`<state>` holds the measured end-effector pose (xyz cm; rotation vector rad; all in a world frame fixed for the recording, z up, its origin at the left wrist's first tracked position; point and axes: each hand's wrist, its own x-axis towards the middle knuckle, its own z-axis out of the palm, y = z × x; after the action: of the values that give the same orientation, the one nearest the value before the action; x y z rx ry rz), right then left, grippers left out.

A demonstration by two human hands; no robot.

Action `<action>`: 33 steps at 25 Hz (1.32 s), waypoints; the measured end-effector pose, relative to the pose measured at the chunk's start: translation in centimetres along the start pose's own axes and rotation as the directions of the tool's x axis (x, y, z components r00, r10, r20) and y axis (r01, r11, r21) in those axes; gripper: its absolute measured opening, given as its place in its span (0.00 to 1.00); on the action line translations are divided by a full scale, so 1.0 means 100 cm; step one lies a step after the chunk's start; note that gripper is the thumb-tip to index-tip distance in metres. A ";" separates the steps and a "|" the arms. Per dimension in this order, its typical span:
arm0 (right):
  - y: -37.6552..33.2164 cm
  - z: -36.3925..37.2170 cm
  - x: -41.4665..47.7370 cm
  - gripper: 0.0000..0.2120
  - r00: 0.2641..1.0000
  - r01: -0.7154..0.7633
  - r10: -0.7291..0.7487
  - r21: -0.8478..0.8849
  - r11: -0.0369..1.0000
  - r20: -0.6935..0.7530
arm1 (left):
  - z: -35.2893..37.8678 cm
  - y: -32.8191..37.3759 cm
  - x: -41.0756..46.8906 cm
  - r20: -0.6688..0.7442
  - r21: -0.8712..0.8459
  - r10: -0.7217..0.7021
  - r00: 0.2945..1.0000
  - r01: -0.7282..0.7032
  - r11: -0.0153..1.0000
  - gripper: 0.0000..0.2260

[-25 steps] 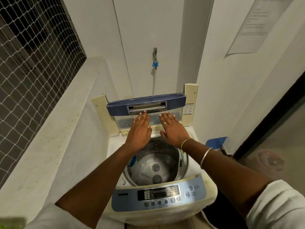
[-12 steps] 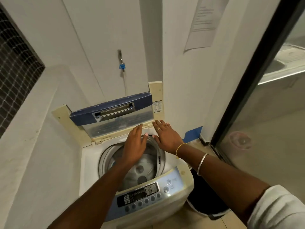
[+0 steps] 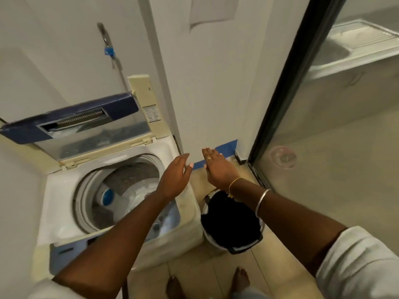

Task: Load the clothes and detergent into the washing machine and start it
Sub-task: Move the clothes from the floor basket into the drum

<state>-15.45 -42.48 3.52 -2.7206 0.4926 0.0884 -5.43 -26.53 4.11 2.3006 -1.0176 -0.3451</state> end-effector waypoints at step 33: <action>0.268 0.414 0.002 0.21 0.850 -0.471 0.386 0.189 0.862 0.358 | 0.486 -0.153 0.025 0.527 -0.410 -0.528 0.666 0.744 0.528 0.26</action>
<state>-24.47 -50.41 -44.30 -2.2252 0.9395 0.5198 -16.75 -40.44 -43.69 1.9333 -0.0437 -1.2329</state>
